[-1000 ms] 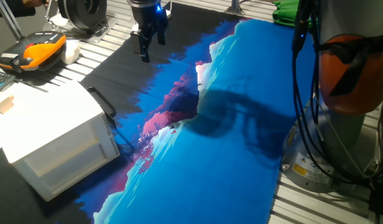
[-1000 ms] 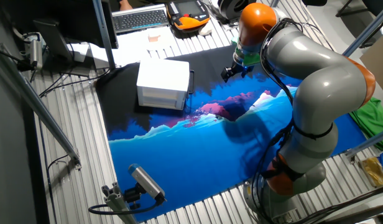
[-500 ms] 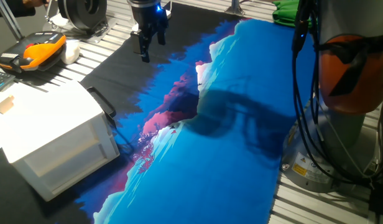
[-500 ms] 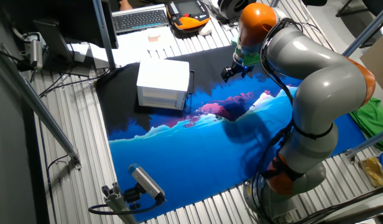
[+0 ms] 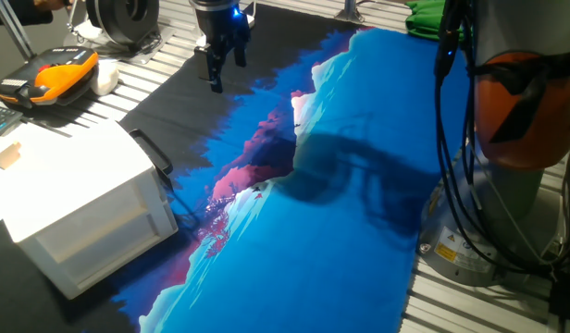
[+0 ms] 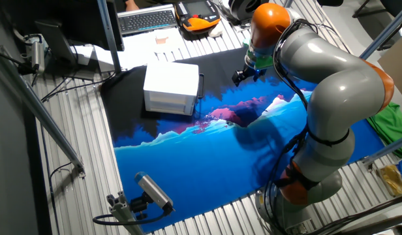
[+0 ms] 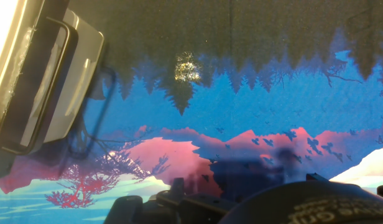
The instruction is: Grasp the handle and open the drawer
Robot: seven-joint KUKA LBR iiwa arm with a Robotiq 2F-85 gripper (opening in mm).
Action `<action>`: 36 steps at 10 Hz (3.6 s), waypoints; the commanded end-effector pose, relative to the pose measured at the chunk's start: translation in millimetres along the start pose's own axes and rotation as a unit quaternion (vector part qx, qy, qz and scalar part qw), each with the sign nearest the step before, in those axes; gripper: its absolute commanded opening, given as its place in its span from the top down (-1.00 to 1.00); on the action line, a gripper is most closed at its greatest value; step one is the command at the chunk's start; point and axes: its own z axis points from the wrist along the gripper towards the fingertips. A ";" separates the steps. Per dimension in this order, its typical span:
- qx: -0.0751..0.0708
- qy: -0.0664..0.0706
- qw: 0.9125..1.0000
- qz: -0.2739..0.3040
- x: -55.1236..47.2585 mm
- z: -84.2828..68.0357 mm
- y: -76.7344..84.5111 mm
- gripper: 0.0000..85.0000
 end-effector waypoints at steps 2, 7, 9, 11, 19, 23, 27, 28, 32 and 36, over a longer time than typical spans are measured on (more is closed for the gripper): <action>-0.003 0.039 0.998 0.053 0.2 -1.2 -0.5 1.00; -0.003 0.039 0.998 0.053 -0.1 -0.8 -0.3 1.00; -0.003 0.039 0.998 0.053 -0.2 -0.9 -0.3 1.00; -0.001 0.036 0.998 0.053 -0.5 -1.2 -0.3 1.00; -0.004 0.034 0.998 0.056 -1.3 0.7 0.1 1.00; -0.015 0.036 0.998 0.059 -1.4 0.8 -0.1 1.00; -0.021 0.036 0.998 0.045 -2.3 2.4 -0.5 1.00; -0.017 0.030 0.999 0.036 -2.4 2.8 -0.2 1.00; 0.006 0.011 1.000 0.029 -3.2 4.0 0.5 1.00; -0.004 0.009 0.999 0.042 -3.8 7.6 9.0 1.00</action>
